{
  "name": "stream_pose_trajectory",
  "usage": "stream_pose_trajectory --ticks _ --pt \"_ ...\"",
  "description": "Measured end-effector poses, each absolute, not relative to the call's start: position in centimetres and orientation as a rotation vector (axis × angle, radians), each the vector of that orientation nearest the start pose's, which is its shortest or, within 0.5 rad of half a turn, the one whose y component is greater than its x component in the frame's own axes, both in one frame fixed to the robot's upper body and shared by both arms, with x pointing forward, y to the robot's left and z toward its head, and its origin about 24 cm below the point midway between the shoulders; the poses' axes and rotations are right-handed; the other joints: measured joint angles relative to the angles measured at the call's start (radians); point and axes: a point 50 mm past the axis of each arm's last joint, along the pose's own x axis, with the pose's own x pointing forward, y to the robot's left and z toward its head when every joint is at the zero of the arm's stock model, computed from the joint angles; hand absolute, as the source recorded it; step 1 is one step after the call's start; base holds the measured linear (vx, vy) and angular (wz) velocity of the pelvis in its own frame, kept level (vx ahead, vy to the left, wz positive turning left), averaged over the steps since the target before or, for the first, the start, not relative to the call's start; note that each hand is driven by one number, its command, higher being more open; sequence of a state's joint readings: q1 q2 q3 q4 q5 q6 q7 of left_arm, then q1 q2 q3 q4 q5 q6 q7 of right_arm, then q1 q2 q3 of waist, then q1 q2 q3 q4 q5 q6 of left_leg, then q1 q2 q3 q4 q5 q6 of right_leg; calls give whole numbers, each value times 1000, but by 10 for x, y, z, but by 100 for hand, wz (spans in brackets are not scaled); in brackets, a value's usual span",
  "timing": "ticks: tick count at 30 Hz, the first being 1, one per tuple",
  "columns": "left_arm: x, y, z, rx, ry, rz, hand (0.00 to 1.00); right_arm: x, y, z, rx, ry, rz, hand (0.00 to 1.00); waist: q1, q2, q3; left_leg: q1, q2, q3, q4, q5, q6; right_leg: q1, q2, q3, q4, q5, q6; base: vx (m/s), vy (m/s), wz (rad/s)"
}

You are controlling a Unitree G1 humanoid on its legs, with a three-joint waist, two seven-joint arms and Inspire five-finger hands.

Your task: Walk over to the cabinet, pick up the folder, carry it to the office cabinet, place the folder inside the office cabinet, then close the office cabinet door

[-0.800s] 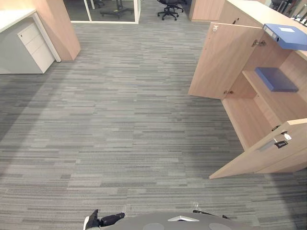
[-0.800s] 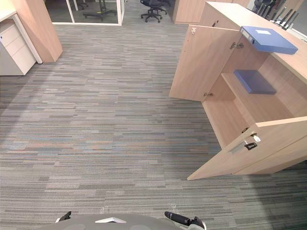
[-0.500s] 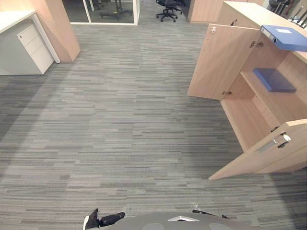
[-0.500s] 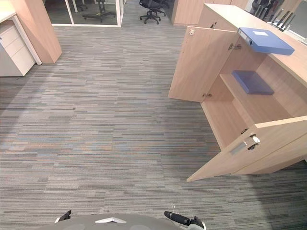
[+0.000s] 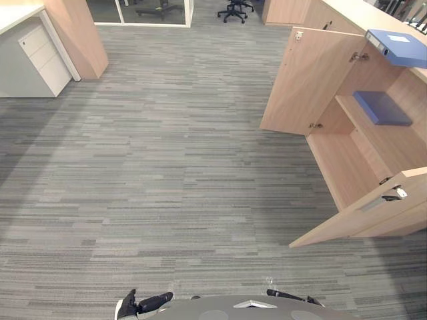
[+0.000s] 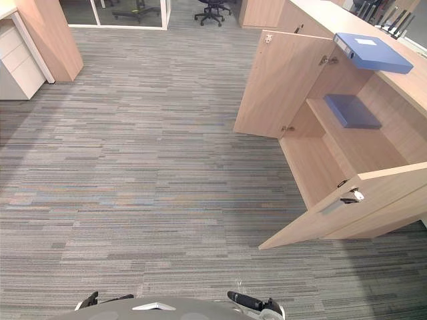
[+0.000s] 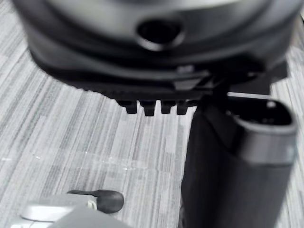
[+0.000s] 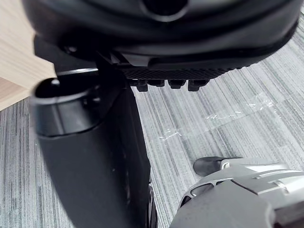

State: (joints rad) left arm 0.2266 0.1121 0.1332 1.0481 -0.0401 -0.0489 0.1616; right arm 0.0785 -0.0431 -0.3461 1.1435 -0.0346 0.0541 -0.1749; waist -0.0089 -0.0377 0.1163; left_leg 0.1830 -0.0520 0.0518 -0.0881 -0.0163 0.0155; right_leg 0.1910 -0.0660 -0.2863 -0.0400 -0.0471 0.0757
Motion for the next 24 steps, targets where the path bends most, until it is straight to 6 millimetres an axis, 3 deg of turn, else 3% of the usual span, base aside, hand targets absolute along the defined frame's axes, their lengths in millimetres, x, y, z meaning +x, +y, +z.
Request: stream_pose_trajectory --ticks 24 --pt "35 222 -165 96 1206 397 100 61 -209 -170 27 1270 -484 100 -1 0 3 -1 -1 3 0 0 0 5 0 -4 -13 9 3 -26 -12 0"
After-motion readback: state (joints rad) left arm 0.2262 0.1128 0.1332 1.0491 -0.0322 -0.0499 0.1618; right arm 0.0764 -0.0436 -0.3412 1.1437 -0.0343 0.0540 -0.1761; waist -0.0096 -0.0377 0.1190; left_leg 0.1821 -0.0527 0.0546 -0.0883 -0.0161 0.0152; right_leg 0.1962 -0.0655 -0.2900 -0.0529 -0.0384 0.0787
